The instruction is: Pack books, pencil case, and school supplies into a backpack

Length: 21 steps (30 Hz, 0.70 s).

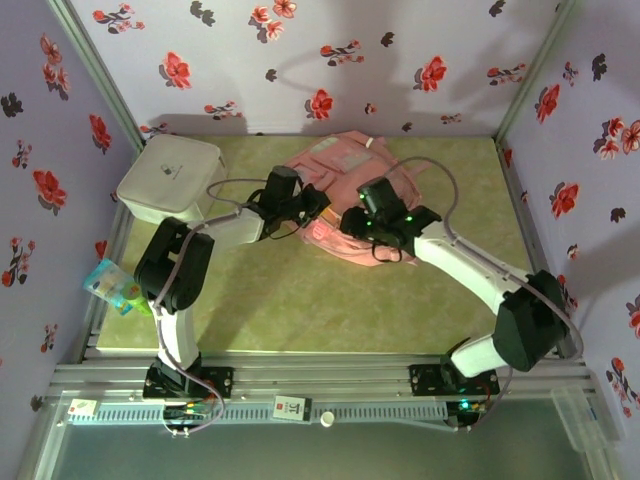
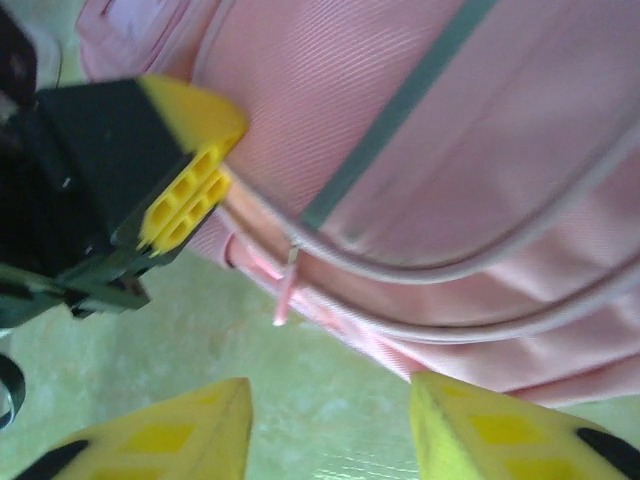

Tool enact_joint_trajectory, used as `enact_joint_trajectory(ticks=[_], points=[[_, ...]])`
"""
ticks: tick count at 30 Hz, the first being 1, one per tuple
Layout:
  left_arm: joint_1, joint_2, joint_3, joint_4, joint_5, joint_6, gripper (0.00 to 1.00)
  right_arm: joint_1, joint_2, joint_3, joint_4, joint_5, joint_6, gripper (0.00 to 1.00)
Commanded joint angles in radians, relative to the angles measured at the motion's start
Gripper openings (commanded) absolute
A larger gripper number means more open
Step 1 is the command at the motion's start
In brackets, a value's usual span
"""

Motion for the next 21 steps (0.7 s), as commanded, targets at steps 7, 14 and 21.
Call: enact_joint_trajectory(ticks=[7,14,21], points=[[-0.034,-0.033,0.037,0.056,0.03,0.0,0.0,0.041,0.128,0.042,0.1,0.075,0.081,0.38],[-0.036,-0.039,0.03,0.056,0.03,0.009,0.0,0.041,0.205,0.085,0.098,0.075,0.071,0.34],[-0.036,-0.042,0.027,0.058,0.031,0.009,0.0,0.041,0.262,0.136,0.075,0.097,0.054,0.29]])
